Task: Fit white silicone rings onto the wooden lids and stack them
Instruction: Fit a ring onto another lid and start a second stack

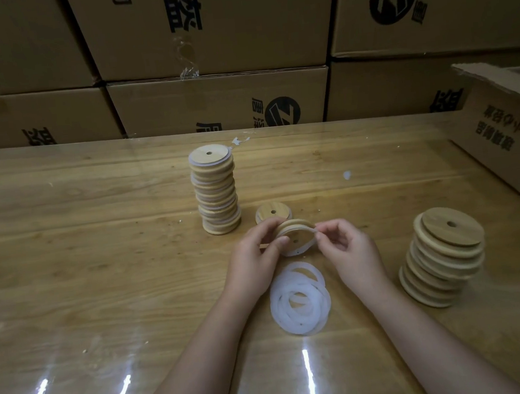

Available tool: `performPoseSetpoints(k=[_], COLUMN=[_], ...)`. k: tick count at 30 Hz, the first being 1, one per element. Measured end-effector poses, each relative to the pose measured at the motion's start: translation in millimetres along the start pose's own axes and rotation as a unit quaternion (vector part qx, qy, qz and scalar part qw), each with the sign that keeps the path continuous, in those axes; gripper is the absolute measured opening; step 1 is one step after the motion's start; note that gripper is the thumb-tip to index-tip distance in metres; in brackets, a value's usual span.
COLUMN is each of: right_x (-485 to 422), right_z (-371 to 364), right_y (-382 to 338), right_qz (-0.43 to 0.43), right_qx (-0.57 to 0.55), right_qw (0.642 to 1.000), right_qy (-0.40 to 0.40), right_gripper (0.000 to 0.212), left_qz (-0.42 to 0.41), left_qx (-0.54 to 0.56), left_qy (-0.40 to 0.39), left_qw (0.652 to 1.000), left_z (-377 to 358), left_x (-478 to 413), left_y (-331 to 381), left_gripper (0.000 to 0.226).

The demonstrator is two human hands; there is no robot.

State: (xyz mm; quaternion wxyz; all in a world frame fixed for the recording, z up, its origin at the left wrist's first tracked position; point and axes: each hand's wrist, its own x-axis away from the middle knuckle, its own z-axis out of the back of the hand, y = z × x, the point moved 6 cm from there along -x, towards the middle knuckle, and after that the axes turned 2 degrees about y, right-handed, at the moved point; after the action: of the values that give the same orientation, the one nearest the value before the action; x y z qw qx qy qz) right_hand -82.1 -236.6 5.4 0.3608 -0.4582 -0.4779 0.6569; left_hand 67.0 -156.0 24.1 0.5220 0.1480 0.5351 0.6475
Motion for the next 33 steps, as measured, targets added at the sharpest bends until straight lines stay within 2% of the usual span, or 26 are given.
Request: performPoseSetpoints(k=[4, 14, 19, 23, 33], right_x=[1, 6, 4, 4, 3], right_z=[-1, -2, -1, -1, 0], right_y=[1, -10, -8, -9, -6], right_qz=[-0.001, 0.048, 0.033, 0.024, 0.016], right_qx=[0.043, 0.034, 0.003, -0.011, 0.026], right_qw=[0.999, 0.998, 0.999, 0.999, 0.999], right_qy=[-0.011, 0.016, 0.023, 0.025, 0.027], right_gripper=[0.022, 0.031, 0.030, 0.029, 0.025], left_qz=[0.010, -0.017, -0.015, -0.010, 0.013], left_qx=[0.023, 0.036, 0.039, 0.057, 0.108], left_qy=[0.001, 0.020, 0.023, 0.020, 0.014], left_qw=[1.000, 0.999, 0.999, 0.998, 0.994], left_z=[2, 1, 2, 1, 1], left_x=[-1, 2, 2, 1, 1], left_y=[2, 6, 7, 5, 2], left_gripper=[0.029, 0.029, 0.036, 0.028, 0.024])
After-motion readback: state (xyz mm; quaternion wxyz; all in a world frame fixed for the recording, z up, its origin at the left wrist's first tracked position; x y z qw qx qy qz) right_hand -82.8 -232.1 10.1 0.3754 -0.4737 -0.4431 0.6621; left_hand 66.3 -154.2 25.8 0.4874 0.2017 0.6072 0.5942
